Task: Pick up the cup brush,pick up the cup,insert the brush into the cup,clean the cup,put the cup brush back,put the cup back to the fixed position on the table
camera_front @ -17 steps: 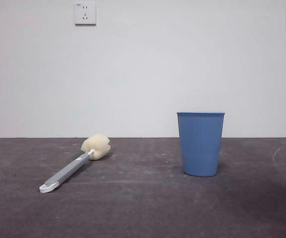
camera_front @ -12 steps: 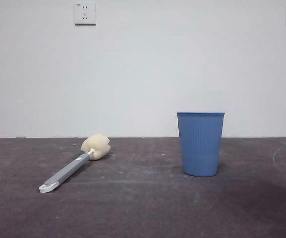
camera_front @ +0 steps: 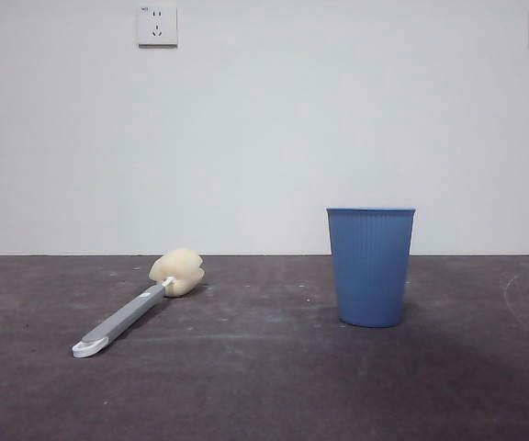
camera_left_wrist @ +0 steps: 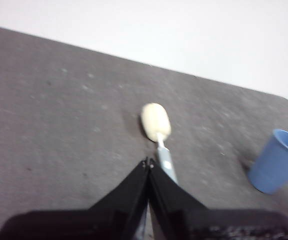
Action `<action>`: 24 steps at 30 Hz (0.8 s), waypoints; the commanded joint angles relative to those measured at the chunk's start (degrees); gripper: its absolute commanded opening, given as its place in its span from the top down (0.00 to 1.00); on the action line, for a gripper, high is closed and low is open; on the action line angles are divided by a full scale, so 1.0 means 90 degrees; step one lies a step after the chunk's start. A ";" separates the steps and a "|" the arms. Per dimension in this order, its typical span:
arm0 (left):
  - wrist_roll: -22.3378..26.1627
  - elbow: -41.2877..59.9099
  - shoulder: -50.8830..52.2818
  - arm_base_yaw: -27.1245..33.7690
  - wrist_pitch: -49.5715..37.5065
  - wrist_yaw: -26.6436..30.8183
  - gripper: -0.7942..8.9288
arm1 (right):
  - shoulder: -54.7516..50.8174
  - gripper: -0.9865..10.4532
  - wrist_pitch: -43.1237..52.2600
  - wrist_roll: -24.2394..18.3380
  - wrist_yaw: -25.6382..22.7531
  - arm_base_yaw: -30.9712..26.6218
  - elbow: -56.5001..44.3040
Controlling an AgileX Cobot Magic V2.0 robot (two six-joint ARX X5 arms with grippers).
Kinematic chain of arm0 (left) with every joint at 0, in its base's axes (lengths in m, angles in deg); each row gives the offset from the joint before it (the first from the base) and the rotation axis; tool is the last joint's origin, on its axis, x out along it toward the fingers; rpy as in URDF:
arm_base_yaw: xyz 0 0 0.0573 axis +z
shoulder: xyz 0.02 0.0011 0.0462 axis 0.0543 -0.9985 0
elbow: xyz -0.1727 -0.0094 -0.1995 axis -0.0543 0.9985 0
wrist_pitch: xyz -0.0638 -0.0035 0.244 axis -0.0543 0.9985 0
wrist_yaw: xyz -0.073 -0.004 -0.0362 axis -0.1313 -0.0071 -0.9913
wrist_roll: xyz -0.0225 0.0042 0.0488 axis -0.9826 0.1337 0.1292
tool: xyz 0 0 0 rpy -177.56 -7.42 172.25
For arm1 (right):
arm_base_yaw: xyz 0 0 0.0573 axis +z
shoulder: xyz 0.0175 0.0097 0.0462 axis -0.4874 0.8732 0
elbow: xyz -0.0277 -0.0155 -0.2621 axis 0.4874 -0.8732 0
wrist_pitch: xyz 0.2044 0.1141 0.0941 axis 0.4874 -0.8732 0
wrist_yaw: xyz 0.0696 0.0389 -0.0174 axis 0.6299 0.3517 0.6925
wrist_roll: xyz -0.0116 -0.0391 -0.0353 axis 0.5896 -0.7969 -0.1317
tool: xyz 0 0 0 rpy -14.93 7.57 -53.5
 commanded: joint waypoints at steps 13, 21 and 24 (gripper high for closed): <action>0.0959 -0.2382 -0.2412 0.0007 0.1838 -0.1219 0.92 | 0.2460 0.92 -0.3463 -0.1972 0.1161 0.0121 0.2970; 0.2018 -0.3534 -0.3402 -0.0168 0.3672 -0.1321 0.92 | 0.2681 0.92 -0.4796 -0.2375 0.1171 0.0294 0.3793; 0.2244 -0.3662 -0.3548 -0.0282 0.4090 -0.1309 0.92 | 0.2684 0.92 -0.5192 -0.2484 0.1154 0.0389 0.3818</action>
